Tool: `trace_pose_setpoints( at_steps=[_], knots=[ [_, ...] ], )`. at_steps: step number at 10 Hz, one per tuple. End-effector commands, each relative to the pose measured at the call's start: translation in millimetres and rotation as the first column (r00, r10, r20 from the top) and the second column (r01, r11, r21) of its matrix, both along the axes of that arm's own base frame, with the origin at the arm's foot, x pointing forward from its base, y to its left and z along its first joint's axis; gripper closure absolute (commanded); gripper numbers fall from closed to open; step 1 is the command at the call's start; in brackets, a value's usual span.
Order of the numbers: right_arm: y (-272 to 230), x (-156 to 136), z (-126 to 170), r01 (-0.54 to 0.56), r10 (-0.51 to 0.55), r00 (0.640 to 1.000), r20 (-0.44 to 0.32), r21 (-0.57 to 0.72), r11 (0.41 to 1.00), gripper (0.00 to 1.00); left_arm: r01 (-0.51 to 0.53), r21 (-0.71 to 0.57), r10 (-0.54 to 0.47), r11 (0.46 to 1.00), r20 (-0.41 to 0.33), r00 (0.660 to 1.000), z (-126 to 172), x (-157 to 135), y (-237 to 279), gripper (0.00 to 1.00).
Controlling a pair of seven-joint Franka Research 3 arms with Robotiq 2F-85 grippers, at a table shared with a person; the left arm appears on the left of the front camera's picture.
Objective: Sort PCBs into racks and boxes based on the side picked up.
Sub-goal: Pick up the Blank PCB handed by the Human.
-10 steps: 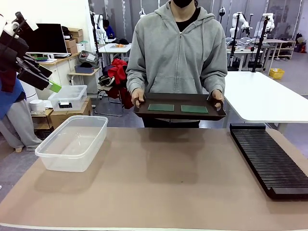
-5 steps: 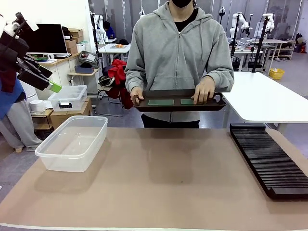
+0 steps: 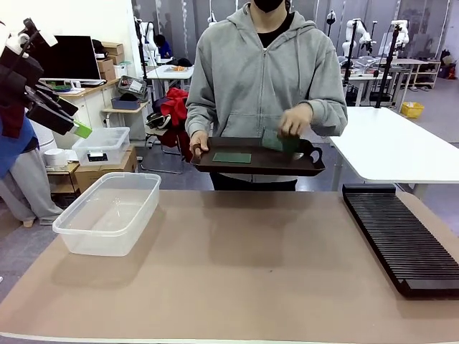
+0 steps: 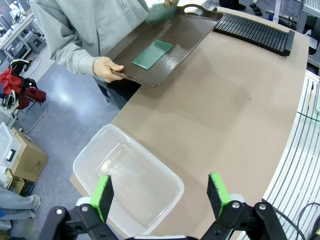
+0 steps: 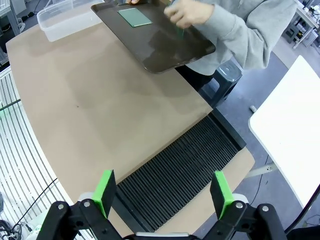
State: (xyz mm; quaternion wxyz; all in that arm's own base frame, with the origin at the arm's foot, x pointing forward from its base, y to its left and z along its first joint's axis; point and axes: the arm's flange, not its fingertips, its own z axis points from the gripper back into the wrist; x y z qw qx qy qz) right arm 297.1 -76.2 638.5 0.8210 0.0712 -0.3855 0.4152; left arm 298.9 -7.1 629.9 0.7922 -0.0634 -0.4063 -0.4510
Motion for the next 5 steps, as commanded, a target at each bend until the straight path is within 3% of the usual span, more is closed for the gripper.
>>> trace_pose_setpoints(
  at_steps=[1, 5],
  knots=[
    [1.3, -0.5, 1.3, -0.004, 0.004, 1.000, -0.001, -0.003, 1.000, 0.00, 0.005, 0.003, -0.005, 1.000, -0.009, 1.000, -1.3, -0.1, 0.2, 0.00],
    [1.3, -0.5, 1.3, -0.004, 0.004, 1.000, -0.001, -0.003, 1.000, 0.00, 0.005, 0.003, -0.005, 1.000, -0.009, 1.000, -1.3, -0.1, 0.2, 0.00]
  ],
)
